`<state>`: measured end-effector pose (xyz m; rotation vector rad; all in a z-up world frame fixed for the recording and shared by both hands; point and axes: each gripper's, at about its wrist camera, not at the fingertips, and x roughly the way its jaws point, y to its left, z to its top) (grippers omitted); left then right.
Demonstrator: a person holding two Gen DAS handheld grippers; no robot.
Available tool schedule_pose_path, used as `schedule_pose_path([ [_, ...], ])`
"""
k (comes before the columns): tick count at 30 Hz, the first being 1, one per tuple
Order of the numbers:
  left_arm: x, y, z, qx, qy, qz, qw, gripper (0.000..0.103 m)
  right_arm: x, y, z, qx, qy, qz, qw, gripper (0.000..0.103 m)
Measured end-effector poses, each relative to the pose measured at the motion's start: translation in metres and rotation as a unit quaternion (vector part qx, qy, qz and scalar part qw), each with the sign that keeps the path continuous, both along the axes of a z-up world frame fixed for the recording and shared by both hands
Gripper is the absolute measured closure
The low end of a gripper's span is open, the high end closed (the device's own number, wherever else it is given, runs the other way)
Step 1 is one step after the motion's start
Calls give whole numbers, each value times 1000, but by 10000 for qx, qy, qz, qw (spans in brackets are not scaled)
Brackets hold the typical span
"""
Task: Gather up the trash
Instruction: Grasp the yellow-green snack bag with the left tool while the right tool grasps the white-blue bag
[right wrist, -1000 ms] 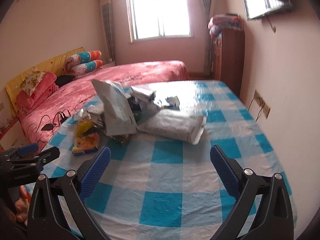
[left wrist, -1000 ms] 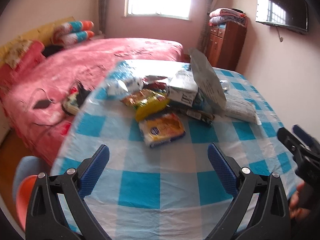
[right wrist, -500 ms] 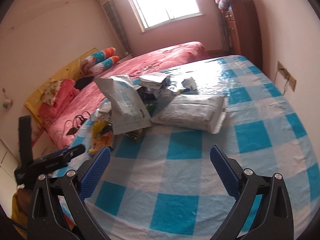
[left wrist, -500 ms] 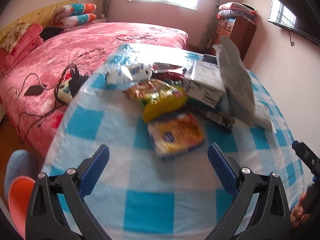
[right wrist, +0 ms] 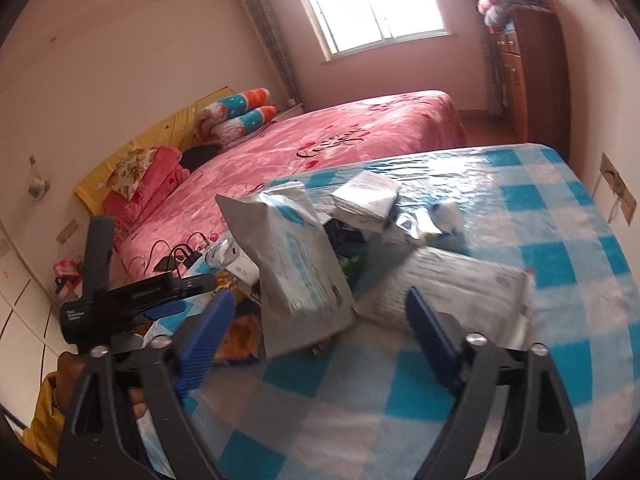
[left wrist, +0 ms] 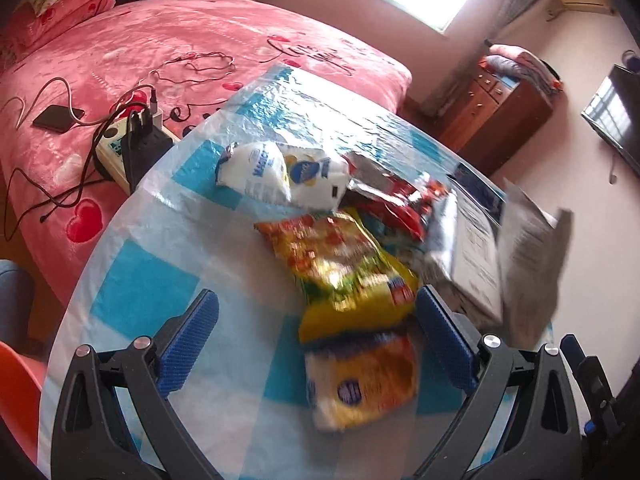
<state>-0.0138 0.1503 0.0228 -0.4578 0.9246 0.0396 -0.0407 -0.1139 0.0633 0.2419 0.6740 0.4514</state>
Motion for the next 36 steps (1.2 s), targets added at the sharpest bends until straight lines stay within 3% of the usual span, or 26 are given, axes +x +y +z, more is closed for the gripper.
schedule_pose_path([
  [10,30,2,-8,140,138,188,9996,5,36,33,-4,3,105,316,9994,21],
  [16,33,-8,-16,239,172,135,9995,18,53,38,-21,-182,375,236,9989,21],
  [18,32,-11,-15,223,112,118,9996,33,55,38,-26,-217,438,205,9986,28],
  [24,25,-16,-16,147,35,91,9998,52,52,42,-27,-311,283,278,9987,44],
  [26,23,-15,-17,65,17,64,10000,55,47,44,-25,-369,237,318,9985,55],
  [36,0,-11,-16,-283,-66,-145,9995,62,21,35,-16,-536,-28,90,9985,71],
])
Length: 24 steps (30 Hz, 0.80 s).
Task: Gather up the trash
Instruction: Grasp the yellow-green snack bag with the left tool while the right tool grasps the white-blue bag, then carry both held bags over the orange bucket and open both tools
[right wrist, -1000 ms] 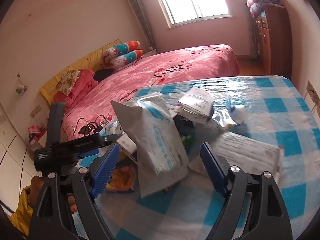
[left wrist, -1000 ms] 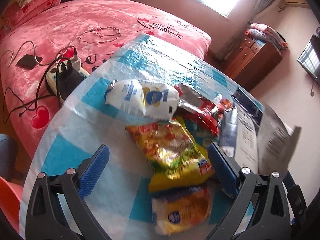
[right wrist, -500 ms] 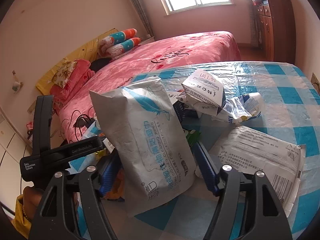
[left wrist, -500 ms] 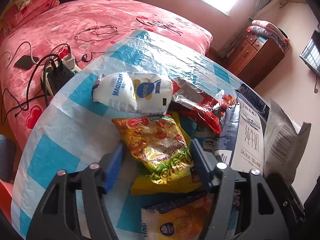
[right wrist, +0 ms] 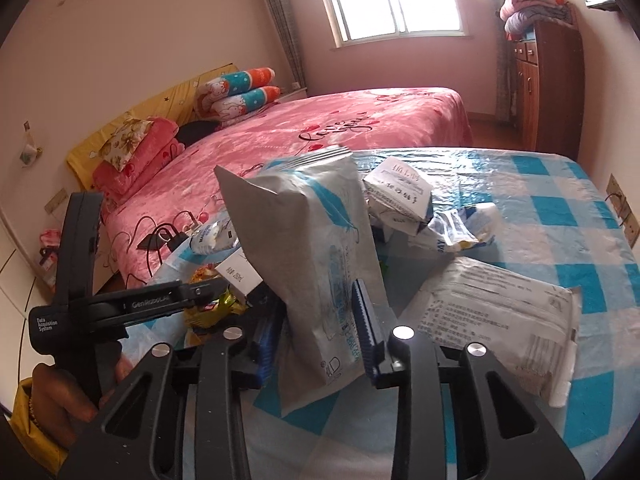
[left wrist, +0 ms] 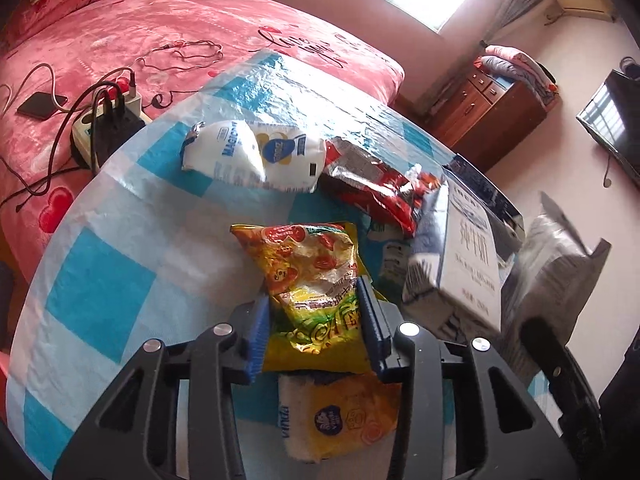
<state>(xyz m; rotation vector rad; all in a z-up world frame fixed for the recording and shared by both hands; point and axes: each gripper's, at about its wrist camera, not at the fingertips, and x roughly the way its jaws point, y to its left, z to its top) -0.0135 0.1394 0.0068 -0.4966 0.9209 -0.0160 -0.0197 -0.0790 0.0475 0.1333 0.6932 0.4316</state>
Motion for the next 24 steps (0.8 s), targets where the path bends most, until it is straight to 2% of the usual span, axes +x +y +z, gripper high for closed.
schedule_pose_path([
  [4,-14,0,1,-92,-42,-63,9999,63,-9,-7,7,84,-21,-79,9999,75],
  [16,-50,-4,12,-406,-271,-405,9980,64,-42,-21,24,308,-116,-181,9993,78],
  [24,-75,5,23,-613,-431,-507,9959,64,-64,-19,34,562,-8,-79,9984,78],
])
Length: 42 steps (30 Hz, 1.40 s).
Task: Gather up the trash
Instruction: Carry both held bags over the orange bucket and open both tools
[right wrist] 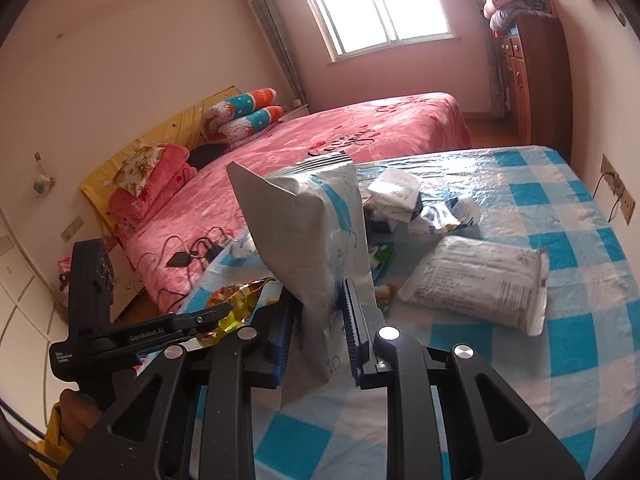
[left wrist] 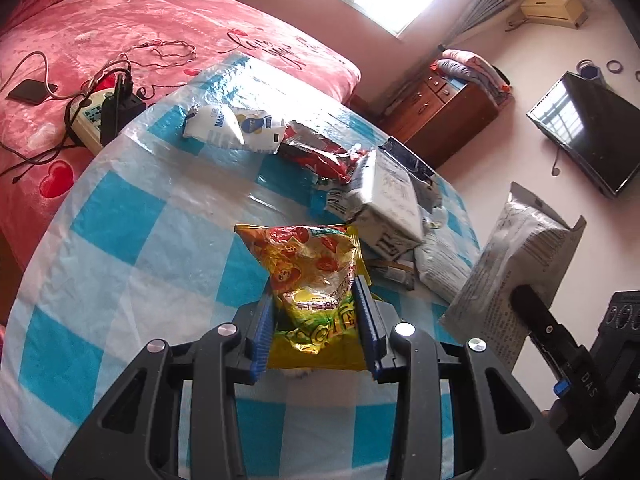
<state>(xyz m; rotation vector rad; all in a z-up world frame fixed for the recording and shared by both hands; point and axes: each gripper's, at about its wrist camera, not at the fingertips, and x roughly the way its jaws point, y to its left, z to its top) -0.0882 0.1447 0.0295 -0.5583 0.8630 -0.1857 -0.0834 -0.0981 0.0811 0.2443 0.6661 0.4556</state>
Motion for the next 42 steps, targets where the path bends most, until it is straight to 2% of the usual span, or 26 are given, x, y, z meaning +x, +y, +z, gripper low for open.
schedule_pose_path([
  [9,-40,29,14,-152,-210,95,9996,64,-26,42,10,249,118,609,9978,78],
  [16,-82,77,15,-21,-233,496,9985,64,-43,105,6,539,488,1559,9851,78],
  [19,-107,106,11,95,-168,803,9966,64,-52,139,3,579,638,2003,9759,78],
  [27,-178,181,-18,467,271,1720,9836,64,-76,239,-12,687,1122,3303,9346,78],
  [33,-211,219,-54,560,602,2210,9718,64,-89,295,-34,558,1551,3891,9063,77],
  [35,-218,227,-64,592,647,2310,9690,63,-92,313,-47,340,1680,4025,8992,75],
  [36,-221,233,-71,663,663,2420,9657,60,-93,321,-54,199,1760,4040,8974,75],
  [37,-225,236,-74,743,667,2502,9630,57,-92,324,-59,116,1849,4046,8956,68],
  [38,-228,239,-77,853,673,2599,9595,49,-91,329,-65,7,1954,3998,8955,55],
  [39,-231,242,-80,1001,673,2725,9546,37,-91,329,-68,-35,1969,3933,8981,51],
  [41,-237,247,-82,1163,593,2930,9471,25,-91,323,-65,10,1844,3848,9044,41],
  [42,-239,249,-82,1195,537,2985,9454,23,-89,317,-63,15,1759,3795,9083,39],
])
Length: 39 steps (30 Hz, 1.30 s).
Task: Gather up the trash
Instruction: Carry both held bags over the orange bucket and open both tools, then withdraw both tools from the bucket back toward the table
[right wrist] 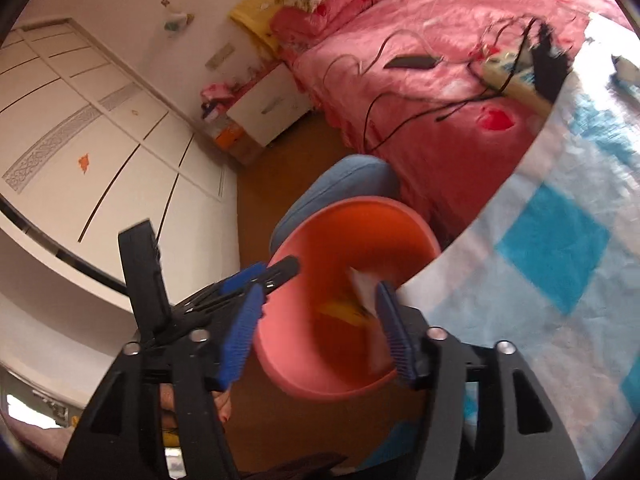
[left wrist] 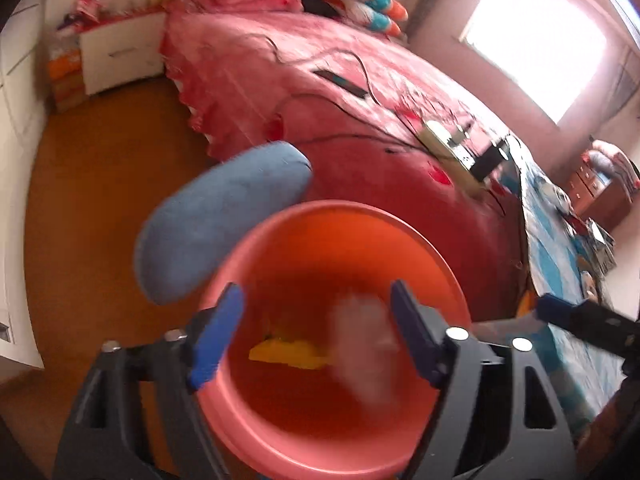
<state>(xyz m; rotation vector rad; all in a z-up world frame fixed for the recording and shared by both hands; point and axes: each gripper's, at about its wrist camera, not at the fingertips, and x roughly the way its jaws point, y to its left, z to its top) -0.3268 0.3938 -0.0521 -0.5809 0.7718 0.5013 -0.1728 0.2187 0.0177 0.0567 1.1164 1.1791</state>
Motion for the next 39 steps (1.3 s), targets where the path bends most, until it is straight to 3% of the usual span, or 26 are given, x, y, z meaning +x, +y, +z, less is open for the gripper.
schedule_pose_path([
  [2,-4,2,2,109,-144,46,9998,19,5,-16,8,88,-240,-234,9994,26],
  [7,-3,-1,8,209,-491,-96,9985,16,18,-58,21,297,-822,-890,9922,14],
  [11,7,-17,14,407,-372,-331,9979,16,22,-80,24,327,-1143,-1253,9850,11],
  [19,27,-54,31,920,65,-570,9941,17,31,-112,21,300,-1306,-1622,9776,11],
  [25,46,-75,40,769,228,-768,9938,17,31,-139,23,269,-1543,-1894,9693,9],
  [39,77,-139,71,1123,146,-1376,9840,17,39,-195,30,272,-1906,-2375,9521,9],
])
